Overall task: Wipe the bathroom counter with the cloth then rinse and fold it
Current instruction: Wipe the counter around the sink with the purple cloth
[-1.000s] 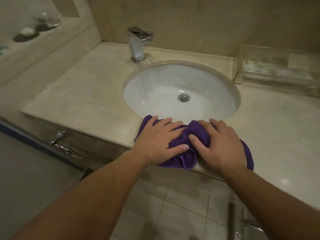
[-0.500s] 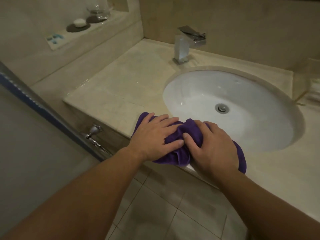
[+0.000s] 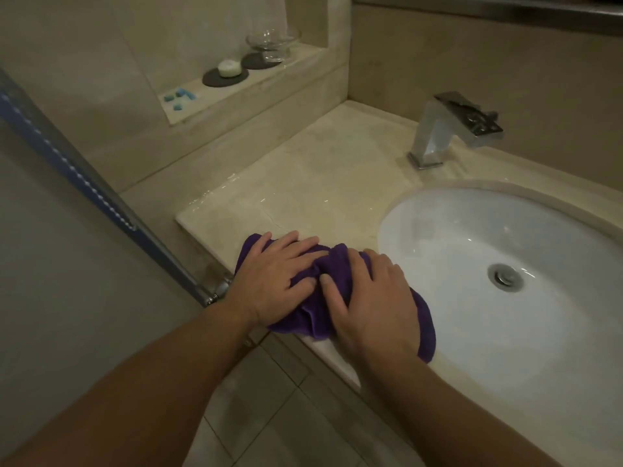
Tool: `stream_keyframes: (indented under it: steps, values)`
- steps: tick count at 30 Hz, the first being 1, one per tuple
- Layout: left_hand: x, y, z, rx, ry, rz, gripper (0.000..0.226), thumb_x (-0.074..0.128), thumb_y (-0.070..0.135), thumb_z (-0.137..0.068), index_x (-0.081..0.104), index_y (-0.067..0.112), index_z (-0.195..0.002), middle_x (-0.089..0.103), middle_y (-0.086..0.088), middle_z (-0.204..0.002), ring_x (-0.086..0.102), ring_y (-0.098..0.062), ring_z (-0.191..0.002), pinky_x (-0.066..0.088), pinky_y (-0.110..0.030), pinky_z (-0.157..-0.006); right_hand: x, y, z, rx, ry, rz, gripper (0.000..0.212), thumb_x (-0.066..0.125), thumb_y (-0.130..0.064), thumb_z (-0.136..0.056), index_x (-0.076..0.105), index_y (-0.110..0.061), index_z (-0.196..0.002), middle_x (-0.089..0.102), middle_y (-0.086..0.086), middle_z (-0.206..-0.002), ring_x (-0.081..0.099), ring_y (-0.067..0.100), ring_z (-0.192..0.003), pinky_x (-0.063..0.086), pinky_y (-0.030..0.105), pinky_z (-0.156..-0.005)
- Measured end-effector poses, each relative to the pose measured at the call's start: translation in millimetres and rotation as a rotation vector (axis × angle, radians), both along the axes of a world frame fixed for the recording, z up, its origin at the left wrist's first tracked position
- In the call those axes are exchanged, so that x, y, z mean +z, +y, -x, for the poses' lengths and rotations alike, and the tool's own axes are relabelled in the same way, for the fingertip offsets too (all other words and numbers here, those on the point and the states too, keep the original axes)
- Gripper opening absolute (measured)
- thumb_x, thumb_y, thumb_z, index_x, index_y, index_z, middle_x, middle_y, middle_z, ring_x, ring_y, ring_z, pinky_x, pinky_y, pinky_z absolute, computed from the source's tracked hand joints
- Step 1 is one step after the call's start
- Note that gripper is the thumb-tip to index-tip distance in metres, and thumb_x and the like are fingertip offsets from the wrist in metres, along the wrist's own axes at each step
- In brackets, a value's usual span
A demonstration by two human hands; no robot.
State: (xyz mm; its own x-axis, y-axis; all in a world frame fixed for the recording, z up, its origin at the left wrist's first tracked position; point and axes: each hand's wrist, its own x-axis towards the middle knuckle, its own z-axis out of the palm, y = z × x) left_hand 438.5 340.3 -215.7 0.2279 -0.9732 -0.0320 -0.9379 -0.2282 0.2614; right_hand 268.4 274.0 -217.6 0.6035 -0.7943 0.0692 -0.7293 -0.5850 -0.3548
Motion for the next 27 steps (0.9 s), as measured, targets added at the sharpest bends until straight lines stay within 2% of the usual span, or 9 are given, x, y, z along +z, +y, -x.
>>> stream_keyframes:
  steps: [3, 7, 12, 15, 18, 21, 25, 27]
  values:
    - [0.0, -1.0, -29.2, -0.007, -0.044, -0.025, 0.066, 0.019, 0.058, -0.086, 0.032, 0.047, -0.15, 0.024, 0.018, -0.162, 0.013, -0.013, -0.152, 0.002, -0.044, -0.125, -0.2, -9.4, -16.0, 0.023, -0.027, -0.014, 0.067, 0.016, -0.071, -0.096, 0.042, -0.032, -0.144, 0.05, -0.006, -0.142, 0.044, 0.017, -0.129, 0.037, 0.038, -0.113]
    - [-1.3, -3.5, -60.5, -0.056, -0.071, -0.048, 0.065, 0.022, 0.064, -0.09, 0.026, 0.048, -0.152, 0.019, 0.015, -0.164, 0.008, -0.014, -0.153, -0.002, -0.042, -0.124, -3.2, -23.2, -28.2, 0.041, -0.038, -0.037, 0.077, 0.002, -0.076, -0.092, 0.041, -0.037, -0.145, 0.047, -0.007, -0.147, 0.04, 0.017, -0.136, 0.035, 0.044, -0.115]
    - [-1.3, -5.9, -98.0, -0.119, -0.063, -0.049, 0.07, 0.024, 0.074, -0.088, 0.022, 0.049, -0.153, 0.018, 0.015, -0.165, 0.005, -0.012, -0.154, -0.01, -0.038, -0.122, -5.1, -32.4, -48.3, 0.023, 0.029, -0.041, 0.076, -0.004, -0.075, -0.091, 0.022, -0.038, -0.152, 0.032, -0.009, -0.16, 0.023, 0.017, -0.15, 0.014, 0.046, -0.125]
    - [0.3, -11.9, -121.8, -0.201, -0.067, -0.069, 0.074, 0.023, 0.079, -0.087, 0.018, 0.049, -0.154, 0.013, 0.015, -0.166, 0.001, -0.01, -0.154, -0.012, -0.038, -0.122, -2.7, -31.2, -60.2, -0.014, 0.039, -0.059, 0.079, -0.007, -0.077, -0.088, 0.021, -0.039, -0.152, 0.027, -0.012, -0.161, 0.018, 0.015, -0.152, 0.011, 0.045, -0.126]
    - [3.6, -18.1, -145.9, -0.269, -0.085, -0.093, 0.077, 0.02, 0.082, -0.086, 0.013, 0.05, -0.155, 0.007, 0.017, -0.166, -0.005, -0.008, -0.153, -0.013, -0.04, -0.123, -1.1, -31.1, -76.2, -0.04, 0.037, -0.062, 0.077, -0.008, -0.075, -0.089, 0.029, -0.039, -0.147, 0.034, -0.013, -0.156, 0.025, 0.013, -0.149, 0.018, 0.047, -0.124]
    - [3.0, -22.7, -166.8, -0.316, -0.068, -0.082, 0.076, 0.02, 0.083, -0.087, 0.013, 0.049, -0.155, 0.009, 0.016, -0.166, -0.005, -0.009, -0.154, -0.011, -0.041, -0.123, 0.5, -27.9, -93.6, -0.075, 0.063, -0.054, 0.069, -0.001, -0.07, -0.093, 0.035, -0.037, -0.142, 0.042, -0.012, -0.149, 0.034, 0.014, -0.143, 0.025, 0.048, -0.12]
    - [-0.6, -27.3, -187.5, -0.361, -0.095, -0.071, 0.075, 0.021, 0.082, -0.088, 0.013, 0.049, -0.155, 0.011, 0.016, -0.166, -0.003, -0.01, -0.154, -0.007, -0.045, -0.124, 3.3, -20.6, -111.2, -0.171, -0.026, -0.042, 0.058, 0.022, -0.068, -0.095, 0.043, -0.034, -0.138, 0.051, -0.009, -0.14, 0.046, 0.014, -0.13, 0.036, 0.049, -0.114]
    - [-0.5, -30.0, -194.3, -0.366, -0.089, -0.065, 0.076, 0.023, 0.083, -0.087, 0.013, 0.05, -0.154, 0.009, 0.017, -0.166, -0.003, -0.009, -0.154, -0.01, -0.042, -0.123, 1.6, -17.0, -115.7, -0.204, -0.095, -0.042, 0.056, 0.034, -0.068, -0.093, 0.041, -0.033, -0.137, 0.051, -0.008, -0.138, 0.05, 0.014, -0.123, 0.047, 0.044, -0.104]
